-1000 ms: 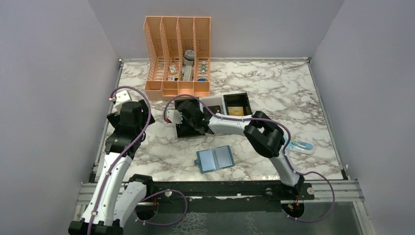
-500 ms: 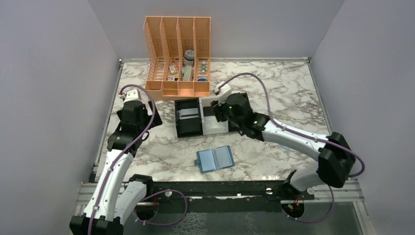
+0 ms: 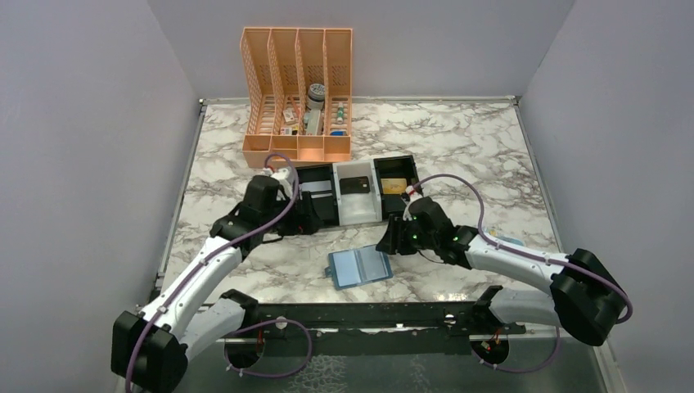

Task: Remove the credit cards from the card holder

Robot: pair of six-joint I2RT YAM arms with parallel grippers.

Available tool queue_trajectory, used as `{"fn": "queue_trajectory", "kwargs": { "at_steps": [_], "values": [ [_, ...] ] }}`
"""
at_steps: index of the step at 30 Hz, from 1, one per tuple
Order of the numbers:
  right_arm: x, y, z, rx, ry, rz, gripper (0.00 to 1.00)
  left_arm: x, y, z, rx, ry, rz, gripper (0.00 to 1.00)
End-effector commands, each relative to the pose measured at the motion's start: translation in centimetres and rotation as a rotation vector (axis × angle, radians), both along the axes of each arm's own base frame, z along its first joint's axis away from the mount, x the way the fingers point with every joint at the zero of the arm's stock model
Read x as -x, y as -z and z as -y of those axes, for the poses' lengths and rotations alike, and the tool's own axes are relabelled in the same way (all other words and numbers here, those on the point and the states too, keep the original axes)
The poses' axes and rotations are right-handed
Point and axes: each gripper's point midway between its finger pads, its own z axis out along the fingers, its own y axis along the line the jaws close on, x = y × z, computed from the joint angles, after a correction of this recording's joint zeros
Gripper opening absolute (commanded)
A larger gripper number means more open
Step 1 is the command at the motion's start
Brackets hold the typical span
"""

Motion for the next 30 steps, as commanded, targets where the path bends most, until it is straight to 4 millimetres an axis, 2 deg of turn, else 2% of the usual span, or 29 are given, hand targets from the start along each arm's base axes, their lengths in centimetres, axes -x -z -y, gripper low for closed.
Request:
{"fn": "queue_trajectory", "kwargs": {
  "at_steps": [1, 7, 14, 24, 26, 30],
  "values": [
    [1.3, -1.6, -1.6, -0.113, -0.04, -0.051, 0.42, 3.0, 1.3, 4.0, 0.057, 0.062, -0.09, 0.86],
    [3.0, -0.8, -1.9, -0.124, -0.12, -0.106, 0.36, 5.8, 3.8, 5.3, 0.018, 0.08, -0.177, 0.83],
    [3.8, 0.8, -1.6, -0.097, -0.121, -0.164, 0.33, 8.1, 6.6, 6.3, -0.085, 0.125, -0.254, 0.79],
    [4.1, 2.5, -1.0, -0.055, -0.107, -0.205, 0.31, 9.3, 9.0, 6.7, -0.184, 0.157, -0.302, 0.71],
    [4.2, 2.7, -1.0, -0.05, -0.105, -0.21, 0.31, 9.2, 9.5, 6.4, -0.211, 0.137, -0.294, 0.63],
    [4.3, 3.1, -1.2, -0.054, -0.114, -0.223, 0.28, 8.9, 10.4, 5.6, -0.258, 0.1, -0.288, 0.55]
  ]
}}
